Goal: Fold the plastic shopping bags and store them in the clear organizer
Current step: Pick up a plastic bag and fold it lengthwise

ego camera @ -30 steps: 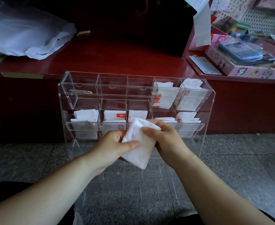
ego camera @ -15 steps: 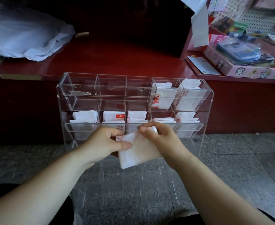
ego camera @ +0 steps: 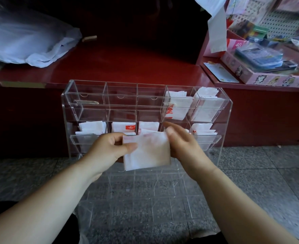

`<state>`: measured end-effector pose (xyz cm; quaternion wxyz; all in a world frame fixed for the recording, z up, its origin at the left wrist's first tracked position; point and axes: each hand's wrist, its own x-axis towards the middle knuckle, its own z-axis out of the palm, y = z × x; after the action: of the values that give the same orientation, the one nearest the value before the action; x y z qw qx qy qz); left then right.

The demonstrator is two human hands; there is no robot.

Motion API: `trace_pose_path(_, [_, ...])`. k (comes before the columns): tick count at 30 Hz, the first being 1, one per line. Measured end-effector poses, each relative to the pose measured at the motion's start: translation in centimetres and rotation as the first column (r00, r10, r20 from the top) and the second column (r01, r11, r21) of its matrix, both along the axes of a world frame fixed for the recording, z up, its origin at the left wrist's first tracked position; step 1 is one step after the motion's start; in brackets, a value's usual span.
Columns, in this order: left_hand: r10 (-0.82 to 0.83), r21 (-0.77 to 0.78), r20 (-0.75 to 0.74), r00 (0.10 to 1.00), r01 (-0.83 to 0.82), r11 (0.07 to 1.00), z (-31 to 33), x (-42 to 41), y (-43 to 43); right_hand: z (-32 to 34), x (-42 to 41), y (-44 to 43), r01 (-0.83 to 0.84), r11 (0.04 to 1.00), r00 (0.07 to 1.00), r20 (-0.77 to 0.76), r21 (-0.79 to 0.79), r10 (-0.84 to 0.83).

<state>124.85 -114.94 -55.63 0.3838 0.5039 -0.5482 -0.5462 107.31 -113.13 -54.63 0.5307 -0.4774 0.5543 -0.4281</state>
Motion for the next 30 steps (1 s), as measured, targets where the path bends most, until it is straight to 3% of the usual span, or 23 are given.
trace_pose_path(3, [0.032, 0.016, -0.037, 0.999, -0.031, 0.999, 0.0, -0.2, 0.0, -0.2, 0.5, 0.1, -0.009, 0.999, 0.986, -0.166, -0.043, 0.001])
trace_pose_path(6, [-0.039, 0.091, -0.028, 0.999, 0.042, 0.995, -0.1, -0.4, 0.3, -0.4, 0.6, 0.0, 0.103, 0.987, 0.986, -0.115, -0.127, -0.118])
trace_pose_path(9, [-0.018, 0.092, -0.005, 1.0, 0.018, 0.996, 0.1, -0.6, 0.4, -0.5, 0.3, -0.2, 0.102, 0.989, 0.988, -0.102, -0.103, -0.112])
trace_pose_path(16, [0.262, -0.19, 0.081, 0.962, -0.244, 0.951, 1.3, 0.9, -1.8, 2.3, -3.3, -3.1, 0.188, 0.92, 0.936, -0.222, -0.344, -0.274])
trace_pose_path(19, [0.343, -0.28, 0.113, 0.933, -0.301, 0.912, 2.0, 1.2, -3.0, 4.3, -5.4, -6.2, 0.139, 0.902, 0.808, -0.48, -0.408, -0.341])
trace_pose_path(23, [0.394, -0.368, 0.186, 0.9, -0.308, 0.877, 2.5, 1.2, -4.1, 6.8, -6.1, -11.1, -0.087, 0.948, 0.567, -0.797, -0.307, -0.206])
trace_pose_path(27, [0.399, -0.409, 0.224, 0.889, -0.286, 0.867, 2.9, 1.1, -4.8, 8.4, -5.0, -14.8, -0.197, 0.974, 0.328, -0.944, -0.109, -0.039])
trace_pose_path(30, [0.375, -0.435, 0.233, 0.897, -0.249, 0.865, 3.4, 1.5, -5.0, 8.6, -4.7, -15.5, -0.296, 0.95, 0.282, -0.959, -0.098, -0.011])
